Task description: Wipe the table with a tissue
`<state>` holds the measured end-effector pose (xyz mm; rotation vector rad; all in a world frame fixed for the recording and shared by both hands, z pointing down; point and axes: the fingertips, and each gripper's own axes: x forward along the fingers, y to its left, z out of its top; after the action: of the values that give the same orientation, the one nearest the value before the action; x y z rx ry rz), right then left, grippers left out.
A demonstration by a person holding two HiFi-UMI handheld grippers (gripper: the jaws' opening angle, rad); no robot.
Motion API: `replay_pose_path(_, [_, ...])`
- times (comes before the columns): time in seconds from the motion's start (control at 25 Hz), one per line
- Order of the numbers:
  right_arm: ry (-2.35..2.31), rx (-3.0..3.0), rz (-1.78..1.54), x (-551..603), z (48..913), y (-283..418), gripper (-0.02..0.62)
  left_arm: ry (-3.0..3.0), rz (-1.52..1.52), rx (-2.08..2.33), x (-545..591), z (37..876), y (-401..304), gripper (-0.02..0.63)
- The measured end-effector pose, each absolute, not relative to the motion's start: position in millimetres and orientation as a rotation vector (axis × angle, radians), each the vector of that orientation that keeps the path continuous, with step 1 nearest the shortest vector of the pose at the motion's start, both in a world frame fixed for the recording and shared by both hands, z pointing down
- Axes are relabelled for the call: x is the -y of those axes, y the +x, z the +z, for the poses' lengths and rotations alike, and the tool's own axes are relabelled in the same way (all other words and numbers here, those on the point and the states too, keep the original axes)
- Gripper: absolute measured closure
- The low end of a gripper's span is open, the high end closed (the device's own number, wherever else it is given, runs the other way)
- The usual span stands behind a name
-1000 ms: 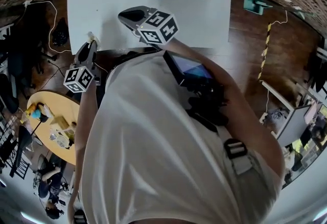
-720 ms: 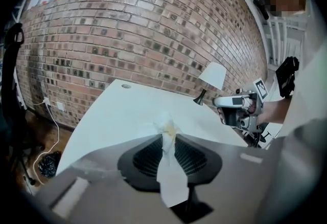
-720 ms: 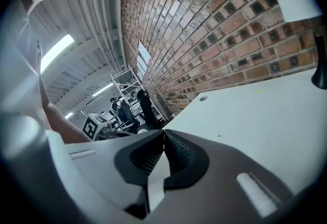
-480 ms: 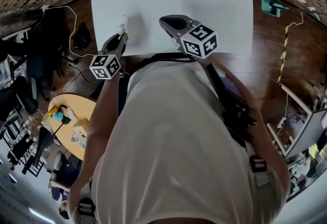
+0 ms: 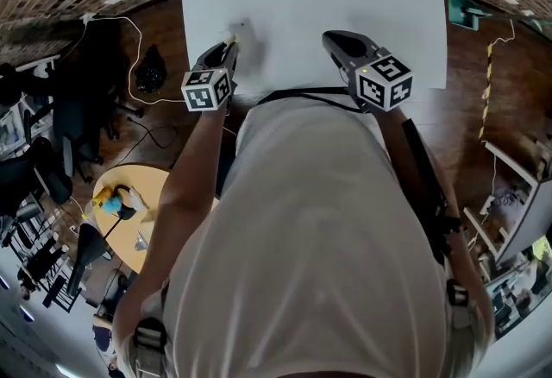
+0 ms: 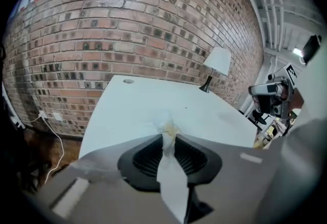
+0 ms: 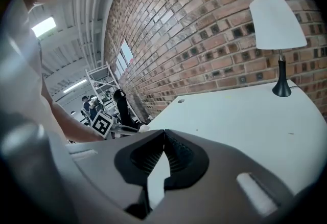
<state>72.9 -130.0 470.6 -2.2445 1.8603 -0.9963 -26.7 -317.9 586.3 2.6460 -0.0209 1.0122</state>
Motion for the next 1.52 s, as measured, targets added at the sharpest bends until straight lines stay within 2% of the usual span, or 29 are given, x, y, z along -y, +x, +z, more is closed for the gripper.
replay_pose_path(0.44, [-2.344, -1.718, -0.983, 122.9, 468.0, 65.0, 0.586, 2.585, 1.163, -0.052, 347.1, 621.0, 1.0, 0.541])
replay_pose_path(0.84, [-2.344, -1.630, -0.963, 116.1, 468.8, 77.7, 0.587, 2.647, 1.335, 0.001, 357.4, 617.2, 18.3, 0.548])
replay_pose_path(1.52, [-2.270, -1.655, -0.978, 110.5, 475.8, 92.9, 0.586, 2.719, 1.563, -0.124, 328.6, 637.2, 30.7, 0.554])
